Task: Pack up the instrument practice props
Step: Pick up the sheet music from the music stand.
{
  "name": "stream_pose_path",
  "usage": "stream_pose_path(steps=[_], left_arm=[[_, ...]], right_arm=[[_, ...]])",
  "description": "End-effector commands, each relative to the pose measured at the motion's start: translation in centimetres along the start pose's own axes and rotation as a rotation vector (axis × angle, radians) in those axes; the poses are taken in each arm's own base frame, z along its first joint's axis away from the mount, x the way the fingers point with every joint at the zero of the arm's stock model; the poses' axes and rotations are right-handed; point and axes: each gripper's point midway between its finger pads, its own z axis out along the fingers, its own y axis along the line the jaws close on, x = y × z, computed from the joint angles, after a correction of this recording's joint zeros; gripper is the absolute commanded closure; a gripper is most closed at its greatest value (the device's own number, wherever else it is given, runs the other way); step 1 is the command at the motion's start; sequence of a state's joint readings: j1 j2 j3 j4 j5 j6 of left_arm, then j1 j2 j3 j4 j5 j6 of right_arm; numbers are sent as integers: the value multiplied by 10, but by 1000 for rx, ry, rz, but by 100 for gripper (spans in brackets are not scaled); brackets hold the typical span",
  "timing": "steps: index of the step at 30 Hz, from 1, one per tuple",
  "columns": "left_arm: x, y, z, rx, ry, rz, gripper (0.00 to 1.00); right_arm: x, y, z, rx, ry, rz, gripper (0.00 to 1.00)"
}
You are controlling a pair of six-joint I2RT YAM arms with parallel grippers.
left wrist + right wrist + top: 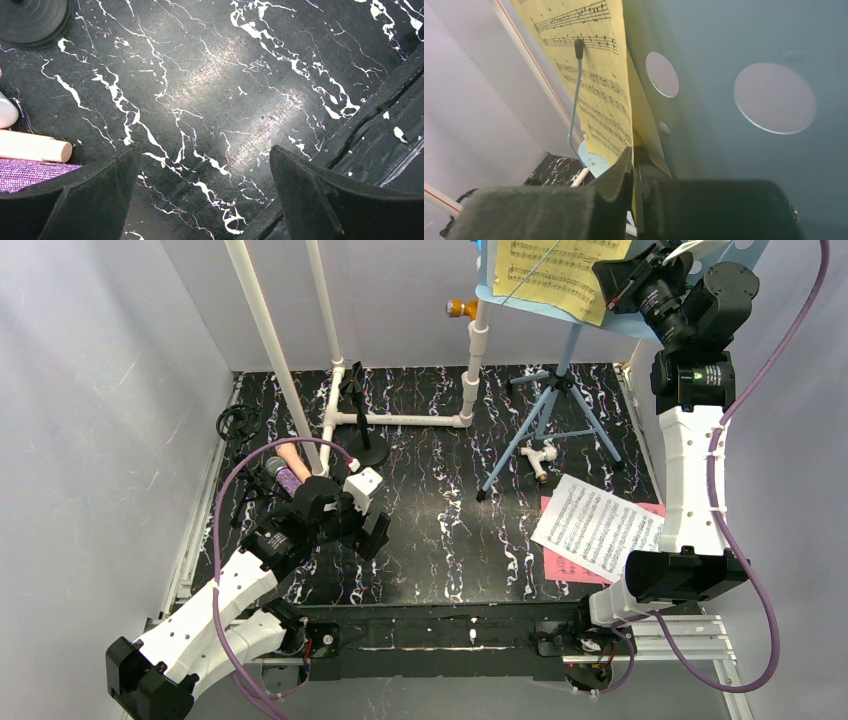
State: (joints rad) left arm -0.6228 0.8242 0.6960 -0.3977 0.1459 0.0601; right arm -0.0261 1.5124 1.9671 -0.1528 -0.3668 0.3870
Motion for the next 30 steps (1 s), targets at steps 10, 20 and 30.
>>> stream_pose_path(steps=[10, 20, 30], left_arm=[[-1, 1, -5, -6, -8, 7, 0], [-1, 2, -5, -10, -6, 8, 0], [0, 2, -4, -10, -1, 5, 0]], right_arm=[[-93, 24, -33, 36, -219, -250, 99], [-150, 44, -77, 110, -342, -387, 99], [-158, 69, -102, 64, -354, -422, 99]])
